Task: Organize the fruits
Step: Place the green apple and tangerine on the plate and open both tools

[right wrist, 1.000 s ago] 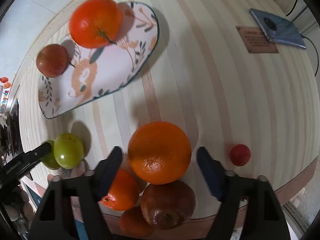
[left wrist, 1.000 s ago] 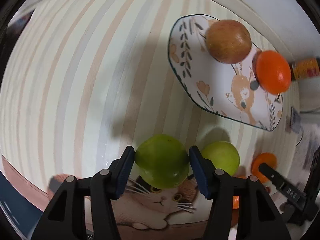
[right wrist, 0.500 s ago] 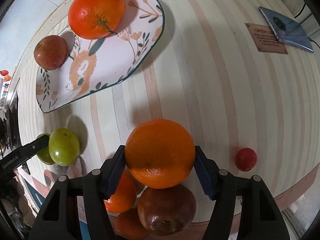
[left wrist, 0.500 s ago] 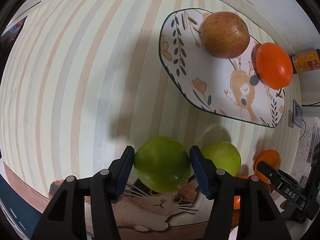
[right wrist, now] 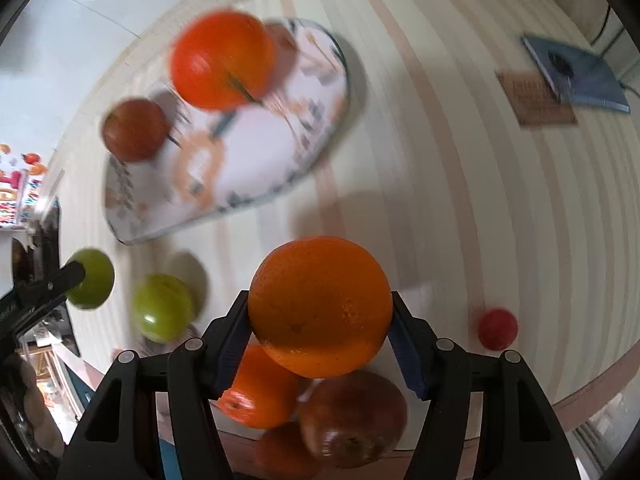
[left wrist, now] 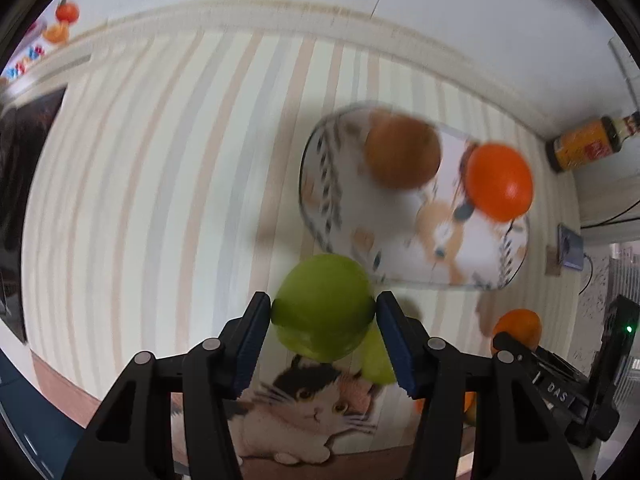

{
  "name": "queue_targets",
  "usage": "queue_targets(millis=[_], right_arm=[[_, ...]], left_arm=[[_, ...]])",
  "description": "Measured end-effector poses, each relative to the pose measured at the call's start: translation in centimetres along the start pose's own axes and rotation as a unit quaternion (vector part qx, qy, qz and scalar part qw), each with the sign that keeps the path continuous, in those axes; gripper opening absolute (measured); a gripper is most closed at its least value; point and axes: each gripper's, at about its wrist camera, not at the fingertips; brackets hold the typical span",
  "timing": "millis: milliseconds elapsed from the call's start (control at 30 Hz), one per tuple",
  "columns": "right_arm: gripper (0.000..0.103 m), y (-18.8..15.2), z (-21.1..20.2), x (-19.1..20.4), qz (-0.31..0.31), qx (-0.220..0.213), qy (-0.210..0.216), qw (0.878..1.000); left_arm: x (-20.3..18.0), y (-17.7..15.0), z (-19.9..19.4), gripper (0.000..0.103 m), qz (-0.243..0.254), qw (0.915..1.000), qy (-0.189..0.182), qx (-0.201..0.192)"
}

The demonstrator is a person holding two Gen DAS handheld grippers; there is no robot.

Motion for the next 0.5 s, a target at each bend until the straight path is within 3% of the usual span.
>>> queue_targets(millis=[167,233,333,500], right_arm=[[0.067,3.0,-1.7,1.4,-0.013,-0.028,-0.001,1.000],[0.067,4.6,-1.7,1.7,-0.020,-0.032,-0.012,0.999],[0.067,6.7,-0.8,2.2,-0.030,-0.024,-0.029,0.999],[0.067,8.5,1.2,3.0,-0.044,-0.003,-0.048,0.998]], left_arm=[[0.4,3.4,0.2,0.051,0.010,0.9999,0.005,-0.009],[0.2,4.7,0.8,0.039,0.009,1.0000,0.002,-0.004],[-0.3,6.2,1.9,0.039,0.014,0.9998,-0.004,0.012],[-0.7,7.1,3.9,0.039,0.018,0.9993,0.016,0.027]])
Point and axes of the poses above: each gripper's, at about its wrist camera, not at the fingertips, and z roughly the way its jaws point, x to its left, y to its top, and after that the axes turned 4 degrees about -z, right-handed
